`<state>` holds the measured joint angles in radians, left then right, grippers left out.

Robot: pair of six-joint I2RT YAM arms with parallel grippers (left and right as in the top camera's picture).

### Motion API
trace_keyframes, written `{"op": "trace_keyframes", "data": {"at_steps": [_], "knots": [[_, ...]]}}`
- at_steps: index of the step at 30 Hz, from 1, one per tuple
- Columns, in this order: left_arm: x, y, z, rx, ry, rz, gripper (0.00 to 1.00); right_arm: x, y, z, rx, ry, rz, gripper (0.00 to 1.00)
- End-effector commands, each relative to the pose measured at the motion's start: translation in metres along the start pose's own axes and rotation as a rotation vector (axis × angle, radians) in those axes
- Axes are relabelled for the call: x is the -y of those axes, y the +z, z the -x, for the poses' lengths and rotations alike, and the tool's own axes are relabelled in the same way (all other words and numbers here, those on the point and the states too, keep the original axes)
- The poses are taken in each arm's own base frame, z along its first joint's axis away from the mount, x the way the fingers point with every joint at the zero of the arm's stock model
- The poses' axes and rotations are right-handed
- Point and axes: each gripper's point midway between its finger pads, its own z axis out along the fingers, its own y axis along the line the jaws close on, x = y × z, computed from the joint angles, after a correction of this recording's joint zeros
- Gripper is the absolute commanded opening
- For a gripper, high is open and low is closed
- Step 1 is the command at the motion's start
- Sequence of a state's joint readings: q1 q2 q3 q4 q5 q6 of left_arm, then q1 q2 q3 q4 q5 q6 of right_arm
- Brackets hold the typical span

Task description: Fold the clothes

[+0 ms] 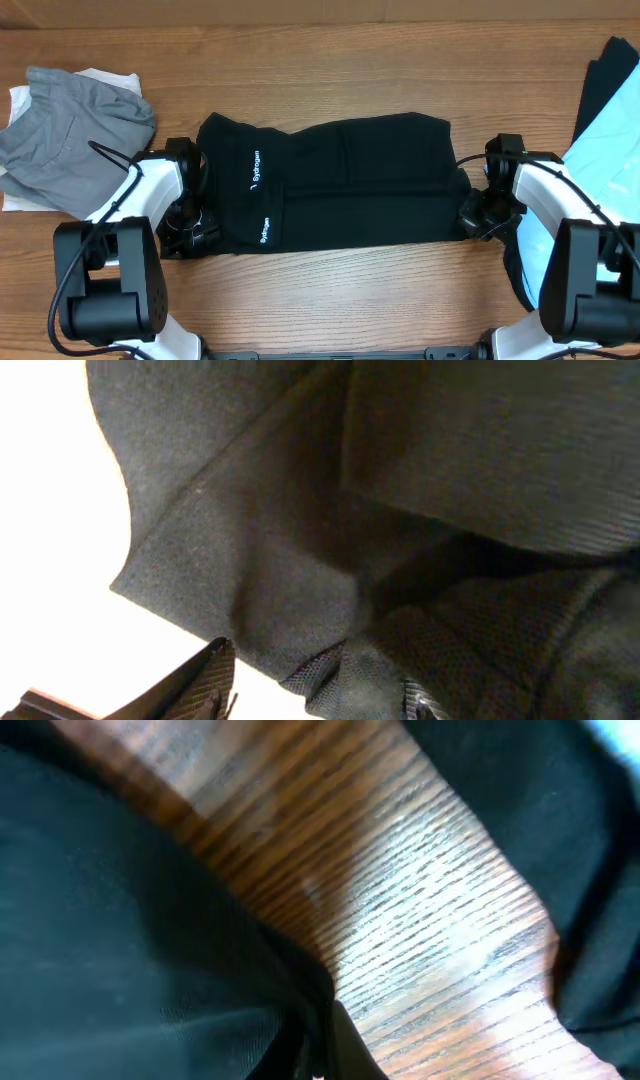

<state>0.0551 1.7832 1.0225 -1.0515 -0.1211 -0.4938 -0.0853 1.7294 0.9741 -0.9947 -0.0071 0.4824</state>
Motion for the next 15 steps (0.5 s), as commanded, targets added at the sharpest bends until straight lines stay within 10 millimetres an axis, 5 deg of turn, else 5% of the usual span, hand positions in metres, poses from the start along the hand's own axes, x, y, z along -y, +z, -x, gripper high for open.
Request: {"op": "trace_keyframes", "data": {"at_steps": [1,4,5,10,15], "knots": [[0.008,-0.046,0.021,0.140,0.025,-0.107,0.64,-0.001,-0.035,0.018,0.140,0.017,0.042,0.18],[0.015,-0.093,0.042,0.284,0.039,-0.188,0.83,-0.013,-0.061,0.028,0.217,-0.034,0.112,0.57],[0.018,-0.111,0.052,0.344,0.041,-0.219,0.95,-0.021,-0.071,0.032,0.247,-0.071,0.156,0.62],[0.056,-0.163,0.088,0.528,0.099,-0.432,1.00,-0.037,-0.089,0.043,0.306,-0.108,0.234,0.66],[0.091,-0.170,0.127,0.629,0.129,-0.553,1.00,-0.038,-0.089,0.044,0.312,-0.108,0.237,0.67]]}}
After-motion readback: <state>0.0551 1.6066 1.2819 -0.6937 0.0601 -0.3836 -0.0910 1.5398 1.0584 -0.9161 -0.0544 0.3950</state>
